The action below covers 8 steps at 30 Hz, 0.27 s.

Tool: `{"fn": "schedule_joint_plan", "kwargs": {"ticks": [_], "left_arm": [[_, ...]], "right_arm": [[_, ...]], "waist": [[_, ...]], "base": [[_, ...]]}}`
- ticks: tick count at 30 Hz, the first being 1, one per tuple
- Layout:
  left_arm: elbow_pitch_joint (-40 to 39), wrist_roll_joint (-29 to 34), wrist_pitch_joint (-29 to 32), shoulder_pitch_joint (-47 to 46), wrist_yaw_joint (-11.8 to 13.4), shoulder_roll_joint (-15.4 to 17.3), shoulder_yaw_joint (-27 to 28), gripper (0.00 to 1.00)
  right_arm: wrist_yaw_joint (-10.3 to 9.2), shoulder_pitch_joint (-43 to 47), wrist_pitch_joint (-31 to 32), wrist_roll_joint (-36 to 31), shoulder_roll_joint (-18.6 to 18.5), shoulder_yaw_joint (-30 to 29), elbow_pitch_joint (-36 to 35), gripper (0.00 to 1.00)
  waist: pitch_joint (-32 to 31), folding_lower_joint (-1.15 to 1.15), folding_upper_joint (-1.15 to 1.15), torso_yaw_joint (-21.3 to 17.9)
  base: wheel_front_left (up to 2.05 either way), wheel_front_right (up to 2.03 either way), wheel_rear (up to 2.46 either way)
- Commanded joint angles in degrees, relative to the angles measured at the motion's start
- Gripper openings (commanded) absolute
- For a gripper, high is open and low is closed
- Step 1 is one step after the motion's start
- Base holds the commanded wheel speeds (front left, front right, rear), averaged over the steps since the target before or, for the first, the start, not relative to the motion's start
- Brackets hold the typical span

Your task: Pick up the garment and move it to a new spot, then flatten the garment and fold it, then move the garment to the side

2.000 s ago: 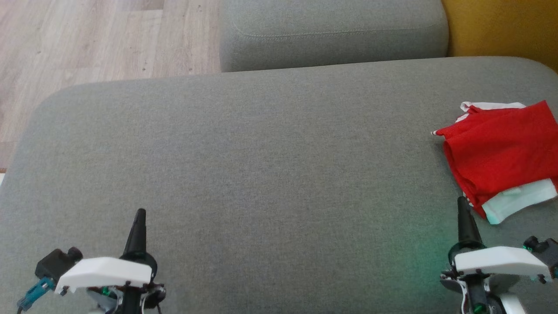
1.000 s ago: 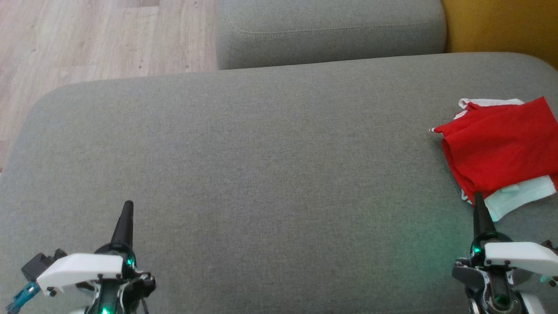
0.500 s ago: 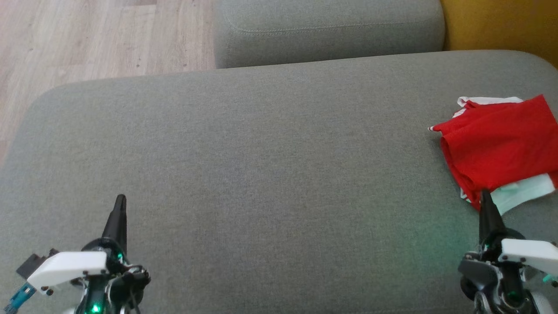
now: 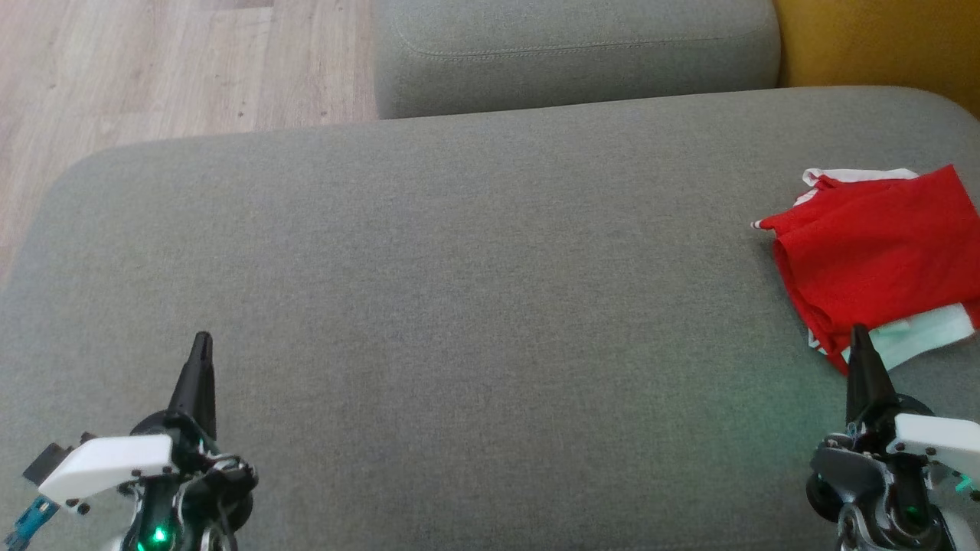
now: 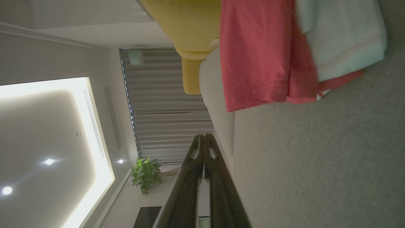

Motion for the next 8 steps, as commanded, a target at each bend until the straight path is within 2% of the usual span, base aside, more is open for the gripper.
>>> {"fn": "schedule_joint_plan", "kwargs": {"ticks": [1,8], "left_arm": [[-1.6,-0.2,0.4,-3.1,-0.4,0.7,1.9,0.0],[-1.6,-0.2,0.4,-3.1,-0.4,0.6,2.0,0.0]], "right_arm": [[-0.04,-2.9,0.3,0.4,-0.8,1.1,-2.2,0.0],[-0.04,-3.0,0.4,0.3,-0.7,0.9,-2.2,0.0]], "waist": [[0.0,0.0,0.0,0.0],[0.0,0.0,0.0,0.0]], "base": [[0.0,0.0,0.0],[0.0,0.0,0.0]]}}
